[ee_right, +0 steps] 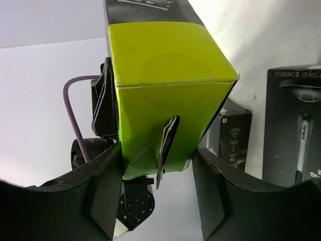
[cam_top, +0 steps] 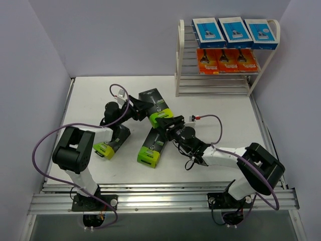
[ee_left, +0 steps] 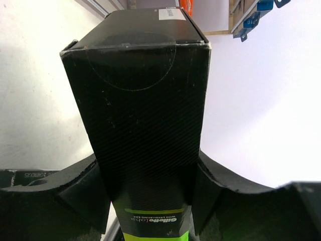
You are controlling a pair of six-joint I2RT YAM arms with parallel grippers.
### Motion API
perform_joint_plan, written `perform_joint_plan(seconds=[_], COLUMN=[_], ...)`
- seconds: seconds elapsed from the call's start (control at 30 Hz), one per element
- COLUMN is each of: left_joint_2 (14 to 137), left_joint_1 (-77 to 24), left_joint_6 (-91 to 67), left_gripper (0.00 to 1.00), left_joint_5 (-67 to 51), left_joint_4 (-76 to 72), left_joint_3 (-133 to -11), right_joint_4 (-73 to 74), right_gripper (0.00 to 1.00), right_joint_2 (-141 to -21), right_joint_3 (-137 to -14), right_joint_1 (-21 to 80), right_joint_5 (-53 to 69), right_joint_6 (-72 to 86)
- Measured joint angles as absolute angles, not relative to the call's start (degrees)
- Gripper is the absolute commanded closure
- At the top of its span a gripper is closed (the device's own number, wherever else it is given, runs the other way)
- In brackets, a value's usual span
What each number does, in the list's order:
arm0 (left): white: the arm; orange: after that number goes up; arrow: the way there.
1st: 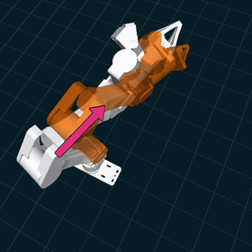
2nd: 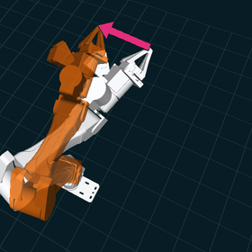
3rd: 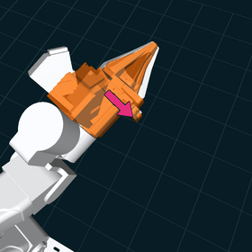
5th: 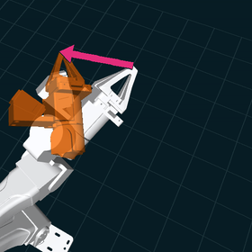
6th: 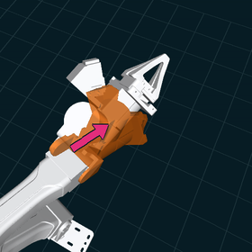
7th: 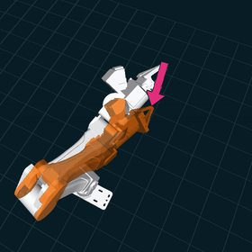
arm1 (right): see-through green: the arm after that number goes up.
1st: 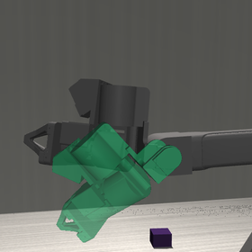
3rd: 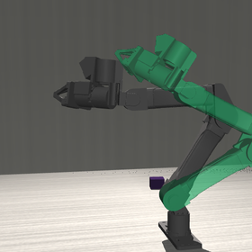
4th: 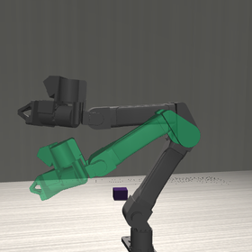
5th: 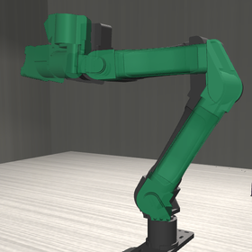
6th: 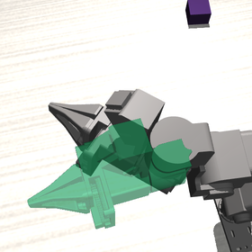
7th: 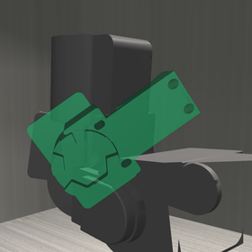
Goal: Place and organize the shaving razors onto the shelf
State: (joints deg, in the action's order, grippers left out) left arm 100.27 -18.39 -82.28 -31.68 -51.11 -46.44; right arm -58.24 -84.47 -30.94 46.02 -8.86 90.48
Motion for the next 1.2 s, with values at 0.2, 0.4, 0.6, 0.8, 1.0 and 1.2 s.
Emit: perform_joint_plan(seconds=[0.2, 0.4, 0.6, 0.8, 1.0, 1.2], left_joint_2=[101.38, 101.38, 101.14, 98.59, 97.51, 96.90], left_joint_1=[-18.72, -18.74, -18.79, -18.79, -18.76, -18.70], left_joint_6=[-84.66, -84.95, -84.82, -79.90, -74.54, -67.00], left_gripper=[0.85, 0.18, 0.06, 0.06, 0.06, 0.06], left_joint_5=[-31.94, -32.08, -32.77, -32.53, -31.86, -30.81], left_joint_4=[-53.54, -53.47, -50.65, -39.07, -29.61, -17.63], left_joint_3=[-45.98, -45.98, -46.00, -47.86, -51.79, -57.04], right_joint_4=[-55.48, -55.51, -54.37, -51.24, -44.95, -34.52], right_gripper=[1.00, 1.00, 1.00, 1.00, 1.00, 1.00], right_joint_2=[-82.81, -82.52, -79.88, -75.13, -65.49, -52.03], right_joint_3=[-30.94, -30.70, -27.88, -25.19, -22.26, -19.38], right_joint_1=[46.17, 46.17, 45.93, 44.03, 38.63, 32.47], right_joint_5=[-10.02, -10.26, -11.81, -12.95, -13.06, -13.19], right_joint_6=[89.69, 89.71, 89.58, 89.25, 87.72, 85.32])
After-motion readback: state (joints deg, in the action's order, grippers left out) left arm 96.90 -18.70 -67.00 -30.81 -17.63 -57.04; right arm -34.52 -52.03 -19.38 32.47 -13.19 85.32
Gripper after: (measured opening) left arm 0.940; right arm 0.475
